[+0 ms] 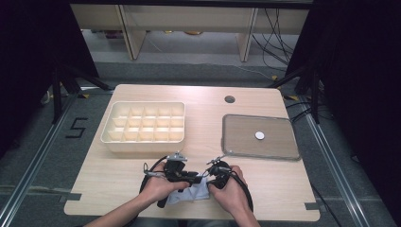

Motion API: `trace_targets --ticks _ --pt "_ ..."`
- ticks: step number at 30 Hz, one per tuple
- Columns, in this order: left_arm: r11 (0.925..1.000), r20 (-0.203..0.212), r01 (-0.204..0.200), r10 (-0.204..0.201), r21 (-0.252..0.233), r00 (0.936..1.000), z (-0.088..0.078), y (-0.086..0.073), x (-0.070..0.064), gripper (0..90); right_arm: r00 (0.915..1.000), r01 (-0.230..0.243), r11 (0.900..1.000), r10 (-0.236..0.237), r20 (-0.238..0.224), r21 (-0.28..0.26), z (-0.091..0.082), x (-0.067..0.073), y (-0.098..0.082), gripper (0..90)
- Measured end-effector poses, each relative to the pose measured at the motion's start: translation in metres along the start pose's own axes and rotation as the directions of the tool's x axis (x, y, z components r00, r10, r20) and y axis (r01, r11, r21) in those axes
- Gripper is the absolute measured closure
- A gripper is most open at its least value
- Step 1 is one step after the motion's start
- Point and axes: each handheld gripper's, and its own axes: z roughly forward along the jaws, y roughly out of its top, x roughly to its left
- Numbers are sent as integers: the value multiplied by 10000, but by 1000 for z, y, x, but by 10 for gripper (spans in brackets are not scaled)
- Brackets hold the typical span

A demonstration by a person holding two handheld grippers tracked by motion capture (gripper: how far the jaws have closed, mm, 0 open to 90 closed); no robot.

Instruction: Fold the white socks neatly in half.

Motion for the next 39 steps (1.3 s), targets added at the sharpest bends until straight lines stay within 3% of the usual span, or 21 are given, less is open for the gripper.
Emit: trace_targets --ticks 1,10,11,13,14,16,18,20,21,25,27,28,30,31,34,37,39 --pt "9998 -20 -170 170 -110 9999 -2 2 0 640 9999 -74 9999 75 119 -80 -2 -1 0 859" --pt "9967 -150 -320 310 -750 9994 -27 13 -4 611 9997 -165 9990 172 176 -406 -12 -7 0 846" --pt "9971 -219 -345 331 -680 9992 -30 12 -3 629 9993 -347 9975 353 88 -621 -16 -7 1 844" --pt "9982 -300 -371 356 -482 9989 -30 9 -2 638 9997 -240 9970 244 45 -734 -17 -8 1 842" --pt "9984 -310 -410 398 -378 9987 -30 7 -2 651 9988 -468 9955 479 123 -823 -20 -7 1 839" --pt "9991 -212 -413 410 -131 9989 -27 2 -2 709 9999 -102 9915 103 1 -1299 -28 -2 2 834" --pt "9989 -79 -437 439 172 9990 -22 -3 -4 731 10000 53 9917 -45 71 -1284 -32 0 2 834" --pt "9970 46 -608 607 472 9981 -19 -7 -6 769 9978 404 9845 -489 -456 -1705 -36 10 4 839" --pt "9962 66 -661 658 569 9978 -18 -10 -7 786 9963 476 9867 -580 -628 -1556 -38 19 6 846" --pt "9942 27 -857 857 646 9963 -28 -15 -11 797 9929 735 9893 -845 -843 -1259 -33 27 9 860" --pt "9945 -303 -943 957 449 9950 -38 -16 -9 807 9897 1088 9874 -1183 -801 -1149 -23 28 11 865" --pt "9935 -465 -1061 1080 423 9931 -43 -16 -7 807 9897 1088 9874 -1183 -801 -1149 -23 28 11 865" --pt "9953 -657 -883 909 408 9937 -51 -20 -2 824 9928 868 9933 -926 -762 -760 -17 28 10 867" --pt "9960 -599 -781 807 439 9949 -53 -21 1 842 9927 999 9926 -1042 -613 -684 -11 24 10 871" --pt "9950 -905 -540 616 845 9940 -52 -29 13 858 9942 803 9949 -844 -669 -610 -5 21 8 880" --pt "9948 -1110 -455 556 914 9923 -50 -36 19 863 9941 945 9937 -974 -471 -611 -4 18 7 884" --pt "9944 -1192 -458 570 952 9912 -50 -39 20 867 9951 626 9965 -666 -736 -553 -5 20 6 891"
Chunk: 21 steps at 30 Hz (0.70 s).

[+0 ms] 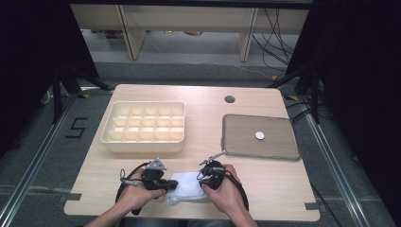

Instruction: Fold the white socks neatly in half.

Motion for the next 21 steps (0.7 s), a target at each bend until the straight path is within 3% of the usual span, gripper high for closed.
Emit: trace_targets --ticks 2,3,8,9,12,14,15,18,21 --pt "10000 1 -20 20 -7 10000 2 -2 1 869 9994 337 9992 -338 -66 -199 2 -4 0 897" --pt "10000 -23 -25 25 9 10000 2 -3 1 872 9999 68 10000 -68 -107 -44 2 -2 0 898" --pt "9999 -10 -141 141 -20 9999 3 -4 3 882 9996 266 9996 -267 -104 -127 3 -5 0 900" --pt "9999 13 -121 121 -68 9999 3 -4 3 882 10000 -9 10000 9 -56 4 3 -4 -1 900" --pt "9999 16 -86 87 -96 10000 2 -4 3 867 9996 284 9994 -285 -62 -172 4 -5 -1 900" --pt "9996 74 -113 115 -258 9999 0 -3 2 845 9997 252 9996 -253 -38 -155 4 -5 -1 900" --pt "9984 63 -163 167 -546 9998 -2 -1 1 817 10000 -10 10000 10 -44 2 3 -3 -1 900" --pt "9912 -139 -448 434 -1246 9990 -6 8 -1 789 9999 63 10000 -63 -79 -12 2 -2 0 896" --pt "9935 -311 -334 302 -1089 9991 0 11 4 820 9999 -74 10000 75 -153 26 3 -3 0 900"
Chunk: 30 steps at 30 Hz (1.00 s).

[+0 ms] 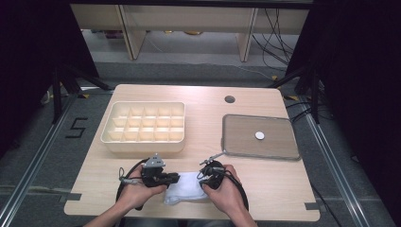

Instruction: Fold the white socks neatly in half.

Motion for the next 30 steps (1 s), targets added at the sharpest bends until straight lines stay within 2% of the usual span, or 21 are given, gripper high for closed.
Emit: trace_targets --ticks 2,4,6,7,10,11,13,14,17,19,20,21,24,25,27,28,29,30 --pt "9995 -105 80 -77 301 9999 5 -1 6 839 9999 154 9999 -154 46 -43 0 -2 0 900" --pt "9986 -123 252 -246 457 9996 8 -3 8 844 10000 26 10000 -26 5 -42 0 -1 0 900" --pt "9987 -193 291 -283 429 9994 9 -5 9 849 10000 -30 10000 30 -3 -27 0 -2 -1 900" --pt "9978 -226 84 -70 651 9997 9 -6 10 851 10000 17 10000 -18 -74 -88 1 -2 -1 900" --pt "9984 -224 139 -127 546 9997 10 -7 10 863 9999 57 10000 -57 -104 -45 2 -2 0 900" --pt "9979 -213 -14 28 649 9998 9 -7 11 863 10000 28 10000 -28 -83 -59 2 -1 -1 900" --pt "9978 -172 5 6 661 9999 9 -6 11 853 9999 33 10000 -34 -113 -64 2 -2 -1 900" --pt "9985 -169 218 -209 493 9996 11 -6 10 853 9999 33 10000 -34 -113 -64 2 -2 -1 900" --pt "9986 -39 331 -330 412 9994 8 -3 9 792 9999 27 10000 -27 -104 -66 2 -2 -1 900" --pt "9995 -234 317 -315 71 9992 2 1 9 745 9999 42 10000 -42 -140 -56 2 -2 -1 899" --pt "9994 -156 341 -343 -116 9993 -1 3 10 713 9998 -99 9999 98 -144 -34 2 -1 0 892" --pt "9985 -188 427 -434 -348 9989 -6 5 10 678 9997 -94 9999 94 -208 -39 1 -2 0 880" --pt "9951 -169 788 -800 -604 9967 -17 5 11 586 9994 -104 9999 102 -316 -69 -2 -2 0 856" --pt "9934 19 940 -941 -659 9956 -18 4 12 541 9991 -135 9996 125 -401 -249 -6 -3 1 847" --pt "9902 145 1214 -1207 -691 9926 -23 0 14 523 9988 -212 9989 193 -439 -418 -9 -3 2 841" --pt "9888 105 1339 -1335 -661 9910 -25 -2 16 501 9975 -487 9970 455 -536 -602 -15 -1 2 838" --pt "9873 154 1465 -1458 -620 9892 -26 -4 17 479 9990 -264 9960 231 -387 -851 -19 -4 2 836" --pt "9850 184 1612 -1603 -616 9869 -27 -6 18 464 9990 -331 9946 299 -339 -982 -24 -5 3 834"
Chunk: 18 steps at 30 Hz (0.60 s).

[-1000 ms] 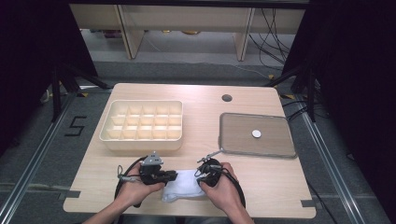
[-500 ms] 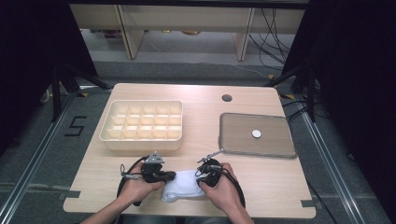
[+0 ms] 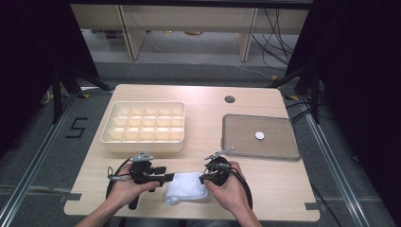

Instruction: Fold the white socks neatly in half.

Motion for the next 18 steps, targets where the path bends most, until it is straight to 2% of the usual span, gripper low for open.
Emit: trace_targets --ticks 1,3,4,5,7,10,12,13,15,18 --pt "9999 -62 165 -165 36 9998 -1 -1 1 440 9999 113 9995 -111 57 -286 -6 -3 1 829" --pt "9995 149 298 -299 84 9994 -2 -3 4 427 9998 116 9991 -109 184 -400 -10 -7 2 824" --pt "9993 94 369 -370 90 9993 -2 -3 5 427 9998 116 9991 -109 184 -400 -10 -7 2 824" --pt "9995 88 323 -324 70 9994 -3 -4 7 424 9998 -60 9995 66 201 -305 -11 -7 2 821" --pt "9995 49 307 -307 54 9995 -3 -4 7 416 9996 36 9994 -26 275 -352 -11 -11 1 817" --pt "9998 45 206 -206 72 9998 -2 -3 7 410 9996 -91 9997 97 268 -229 -11 -10 -1 813" --pt "9996 108 264 -265 66 9996 -2 -2 6 410 9991 -99 9996 110 419 -248 -11 -10 -1 813" --pt "9997 112 258 -258 58 9996 -2 -2 6 409 9995 -61 9995 71 316 -299 -12 -10 -1 813" --pt "9996 92 287 -287 2 9995 -2 -2 6 409 9987 -355 9992 362 362 -189 -12 -9 -1 814" --pt "9996 96 295 -295 45 9995 -3 -2 6 409 9995 -24 9996 34 325 -297 -11 -10 -1 815"
